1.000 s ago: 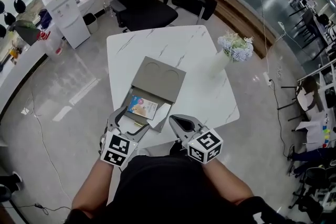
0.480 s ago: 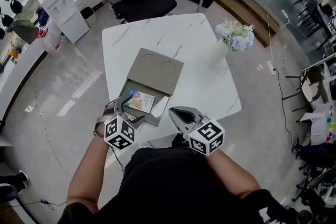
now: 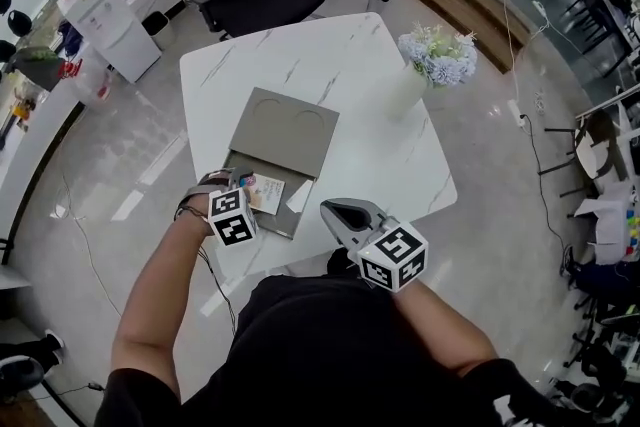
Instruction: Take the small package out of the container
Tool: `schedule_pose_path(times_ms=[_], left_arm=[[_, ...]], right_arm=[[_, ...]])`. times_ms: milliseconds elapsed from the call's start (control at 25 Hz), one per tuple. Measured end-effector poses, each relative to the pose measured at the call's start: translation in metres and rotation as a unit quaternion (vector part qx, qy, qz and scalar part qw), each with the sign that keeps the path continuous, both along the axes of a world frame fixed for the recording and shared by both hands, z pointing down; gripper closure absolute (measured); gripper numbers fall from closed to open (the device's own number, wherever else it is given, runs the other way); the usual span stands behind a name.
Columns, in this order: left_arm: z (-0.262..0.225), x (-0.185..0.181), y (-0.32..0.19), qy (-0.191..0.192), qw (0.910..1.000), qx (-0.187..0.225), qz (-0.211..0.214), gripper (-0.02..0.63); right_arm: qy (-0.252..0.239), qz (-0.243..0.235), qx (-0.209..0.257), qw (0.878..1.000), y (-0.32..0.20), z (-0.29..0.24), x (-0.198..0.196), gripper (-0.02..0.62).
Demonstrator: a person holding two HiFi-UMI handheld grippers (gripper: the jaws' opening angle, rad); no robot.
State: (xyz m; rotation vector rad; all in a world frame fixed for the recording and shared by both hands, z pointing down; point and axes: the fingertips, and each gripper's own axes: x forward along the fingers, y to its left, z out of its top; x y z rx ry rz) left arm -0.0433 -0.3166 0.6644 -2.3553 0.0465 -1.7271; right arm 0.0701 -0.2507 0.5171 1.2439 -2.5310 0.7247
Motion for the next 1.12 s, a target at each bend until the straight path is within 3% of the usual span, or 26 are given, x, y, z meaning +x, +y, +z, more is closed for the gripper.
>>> schedule_pose_path(times_ms=[200, 520, 1120], left_arm=[[0.02, 0.006, 0.004, -0.041, 0.9975, -0.021, 0.054, 0.219], [0.047, 0.003, 0.001, -0.087, 0.991, -0.036, 0.094, 0.219], [0.072, 0.001, 0.0, -0.125, 0.981, -0.042, 0.142, 0.206]], right_arm=[[-0.002, 0.008, -0.005, 1.0, -0.002, 0.004, 0.009, 0.594], [-0.007, 0.022, -0.012, 1.0, -0.007, 0.009, 0.019, 0.594], [-0.008, 0.034, -0.022, 0.999, -0.014, 0.011, 0.027, 0.594]])
